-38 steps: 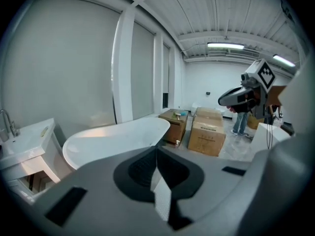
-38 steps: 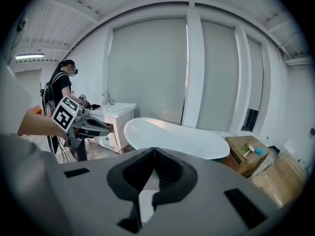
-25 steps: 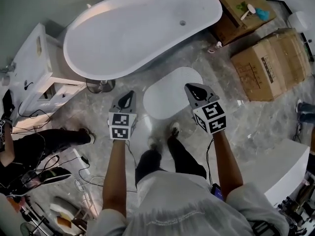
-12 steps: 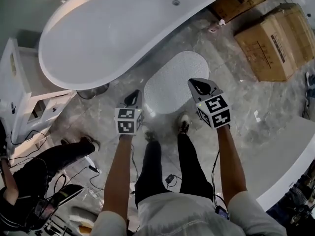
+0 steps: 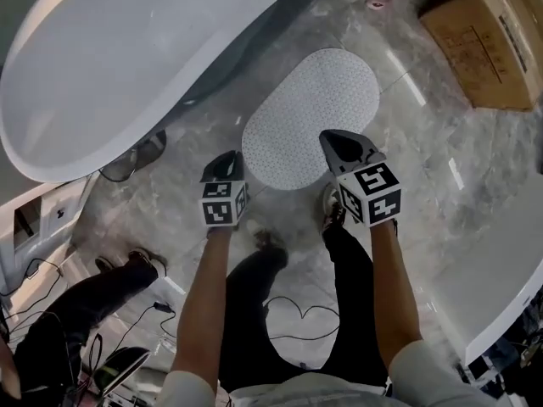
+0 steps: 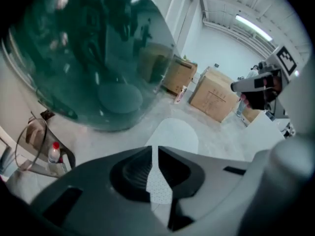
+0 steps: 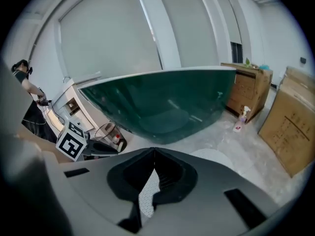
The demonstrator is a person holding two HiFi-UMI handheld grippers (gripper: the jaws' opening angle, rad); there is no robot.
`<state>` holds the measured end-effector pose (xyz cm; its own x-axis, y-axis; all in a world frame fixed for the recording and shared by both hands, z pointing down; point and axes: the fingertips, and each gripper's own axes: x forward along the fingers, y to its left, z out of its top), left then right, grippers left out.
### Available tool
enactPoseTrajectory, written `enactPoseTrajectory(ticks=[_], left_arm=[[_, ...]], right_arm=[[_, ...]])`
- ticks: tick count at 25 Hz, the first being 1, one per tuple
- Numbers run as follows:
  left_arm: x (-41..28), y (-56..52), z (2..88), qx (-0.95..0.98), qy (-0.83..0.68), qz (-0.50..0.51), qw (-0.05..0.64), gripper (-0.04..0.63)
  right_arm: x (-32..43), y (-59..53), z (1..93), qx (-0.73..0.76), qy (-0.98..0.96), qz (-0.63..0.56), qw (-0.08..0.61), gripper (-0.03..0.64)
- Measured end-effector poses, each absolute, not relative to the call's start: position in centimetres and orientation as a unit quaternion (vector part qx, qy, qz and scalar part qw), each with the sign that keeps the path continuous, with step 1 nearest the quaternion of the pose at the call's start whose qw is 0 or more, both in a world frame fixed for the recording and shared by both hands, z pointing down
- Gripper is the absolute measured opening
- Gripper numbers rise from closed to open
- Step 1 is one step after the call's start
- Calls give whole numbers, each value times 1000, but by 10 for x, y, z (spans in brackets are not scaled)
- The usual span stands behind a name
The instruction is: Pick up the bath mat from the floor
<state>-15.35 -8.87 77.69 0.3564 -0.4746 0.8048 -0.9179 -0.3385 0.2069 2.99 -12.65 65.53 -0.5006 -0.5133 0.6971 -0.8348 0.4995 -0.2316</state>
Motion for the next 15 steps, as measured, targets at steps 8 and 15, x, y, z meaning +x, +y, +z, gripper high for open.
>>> enactPoseTrajectory(ticks=[8, 15], left_arm=[[-153, -81, 918, 730, -464, 358, 352, 21], [-140, -96, 1008, 729, -469, 359, 347, 152]], right_arm=[[40, -97, 789, 398, -795, 330, 318, 14], [34, -104, 837, 364, -796, 351, 331, 14]])
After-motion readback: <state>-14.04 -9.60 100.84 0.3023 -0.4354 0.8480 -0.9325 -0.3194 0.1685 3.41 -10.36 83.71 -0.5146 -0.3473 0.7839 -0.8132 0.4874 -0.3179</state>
